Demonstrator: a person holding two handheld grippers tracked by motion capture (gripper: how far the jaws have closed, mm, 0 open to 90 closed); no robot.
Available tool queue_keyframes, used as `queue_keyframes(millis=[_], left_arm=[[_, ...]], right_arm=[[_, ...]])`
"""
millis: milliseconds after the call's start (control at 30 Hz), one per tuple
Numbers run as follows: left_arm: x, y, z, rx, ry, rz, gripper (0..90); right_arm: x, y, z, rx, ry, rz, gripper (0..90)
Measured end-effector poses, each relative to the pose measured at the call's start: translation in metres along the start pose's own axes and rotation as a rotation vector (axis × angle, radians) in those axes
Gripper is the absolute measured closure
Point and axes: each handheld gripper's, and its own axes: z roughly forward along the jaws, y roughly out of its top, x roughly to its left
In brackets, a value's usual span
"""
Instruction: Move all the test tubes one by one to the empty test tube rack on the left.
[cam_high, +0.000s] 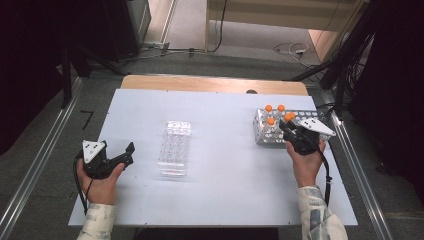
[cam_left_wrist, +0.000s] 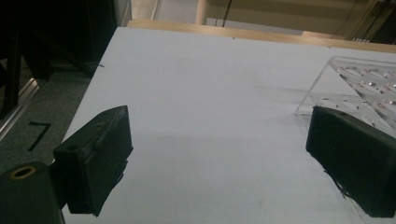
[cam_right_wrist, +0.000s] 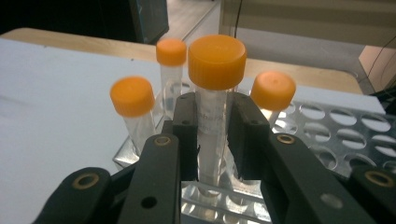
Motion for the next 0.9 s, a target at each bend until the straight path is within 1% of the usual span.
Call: queue_keyframes(millis=[167,300,367,467,533,600,633,667,700,733,867,900], left_arm=[[0.000,0.000,0.001,0.003,-0.004,0.000,7.1],[0.000,0.000,0.000,0.000,-0.006,-0.002,7.1],[0.001,0.000,0.000,-0.001,-0.005,-0.003,7.1],[0.001,0.000,0.000,0.001,-0.005,-0.005,7.2],[0.001,0.000,0.000,0.001,-0.006,-0.005,7.2],[0.001,0.000,-0.001,0.000,-0.009,-0.007,7.2],[0.001,0.000,-0.001,-0.002,-0.010,-0.007,7.2],[0.000,0.000,-0.002,-0.005,-0.011,-0.009,7.2],[0.000,0.000,-0.002,-0.004,-0.011,-0.008,7.2],[-0.001,0.001,-0.002,-0.008,-0.014,-0.009,7.2],[-0.004,0.002,-0.004,-0.013,-0.029,-0.003,7.1],[-0.004,0.003,-0.005,-0.014,-0.032,-0.002,7.2]], right_arm=[[0.001,0.009,-0.011,-0.040,0.004,-0.002,71.6],[0.001,0.013,-0.017,-0.052,0.012,0.000,71.8],[0.003,0.014,-0.023,-0.059,0.016,-0.009,71.8],[0.006,0.014,-0.028,-0.057,0.024,-0.028,71.8],[0.007,0.014,-0.030,-0.053,0.026,-0.025,71.8],[0.010,0.014,-0.037,-0.051,0.032,-0.037,71.8],[0.010,0.014,-0.037,-0.051,0.032,-0.037,71.8],[0.010,0.014,-0.040,-0.040,0.047,-0.035,71.8],[0.010,0.014,-0.040,-0.040,0.047,-0.035,71.8],[0.012,0.012,-0.043,-0.032,0.059,-0.034,71.8],[0.016,0.007,-0.047,-0.013,0.073,-0.048,71.8],[0.018,0.003,-0.049,-0.001,0.078,-0.056,71.8]])
